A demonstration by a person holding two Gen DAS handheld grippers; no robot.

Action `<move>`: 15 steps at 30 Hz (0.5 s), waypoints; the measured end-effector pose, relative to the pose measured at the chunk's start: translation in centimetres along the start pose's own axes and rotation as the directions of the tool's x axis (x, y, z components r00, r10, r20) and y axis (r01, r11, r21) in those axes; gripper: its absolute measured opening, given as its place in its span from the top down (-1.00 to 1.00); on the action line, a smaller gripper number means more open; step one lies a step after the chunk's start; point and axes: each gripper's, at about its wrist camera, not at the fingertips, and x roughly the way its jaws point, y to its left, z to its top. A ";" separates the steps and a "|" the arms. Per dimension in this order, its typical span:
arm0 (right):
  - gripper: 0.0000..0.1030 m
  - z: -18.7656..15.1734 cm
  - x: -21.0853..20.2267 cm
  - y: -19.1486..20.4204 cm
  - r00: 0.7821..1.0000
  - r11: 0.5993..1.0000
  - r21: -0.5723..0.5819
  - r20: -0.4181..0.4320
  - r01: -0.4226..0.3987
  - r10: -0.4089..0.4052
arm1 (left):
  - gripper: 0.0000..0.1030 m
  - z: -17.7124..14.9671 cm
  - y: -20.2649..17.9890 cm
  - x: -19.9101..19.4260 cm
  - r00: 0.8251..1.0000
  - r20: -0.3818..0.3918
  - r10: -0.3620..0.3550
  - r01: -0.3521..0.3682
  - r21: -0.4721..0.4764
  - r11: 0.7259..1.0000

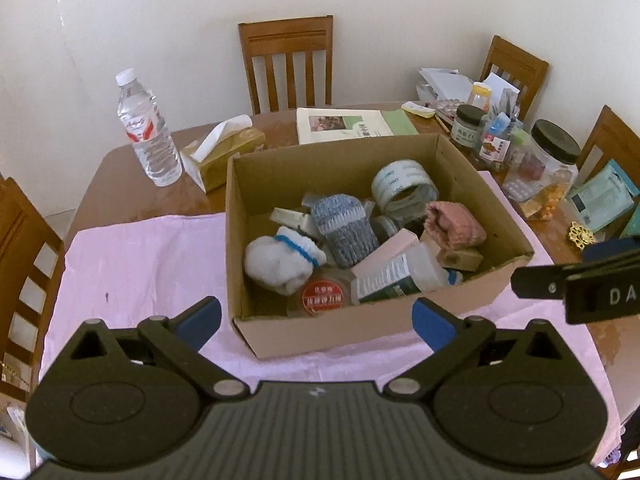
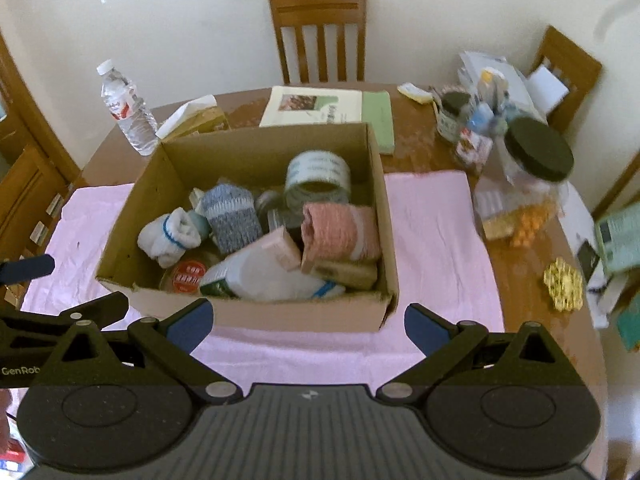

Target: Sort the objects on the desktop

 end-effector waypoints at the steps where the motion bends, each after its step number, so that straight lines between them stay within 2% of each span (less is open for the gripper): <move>1: -1.00 -0.4 -0.1 0.0 1.000 1.000 0.012 0.000 0.000 0.000 | -0.97 -0.2 -0.1 -0.3 1.000 0.005 0.007 -0.007 -0.005 1.000; 7: -1.00 -2.2 -1.1 0.2 1.000 0.999 0.049 -0.009 0.008 -0.007 | -0.97 -1.0 -0.1 -1.8 1.000 -0.004 0.000 -0.001 -0.067 0.998; 11: -1.00 -2.6 -1.7 0.4 1.000 0.999 0.040 -0.012 0.025 -0.025 | -0.97 -1.0 -0.2 -2.4 0.999 -0.025 0.035 -0.036 -0.065 0.997; 15: -1.00 -2.8 -2.3 0.7 1.000 0.999 0.032 -0.012 0.021 -0.020 | -0.97 -0.8 -0.1 -3.1 0.999 -0.025 0.023 -0.024 -0.061 0.998</move>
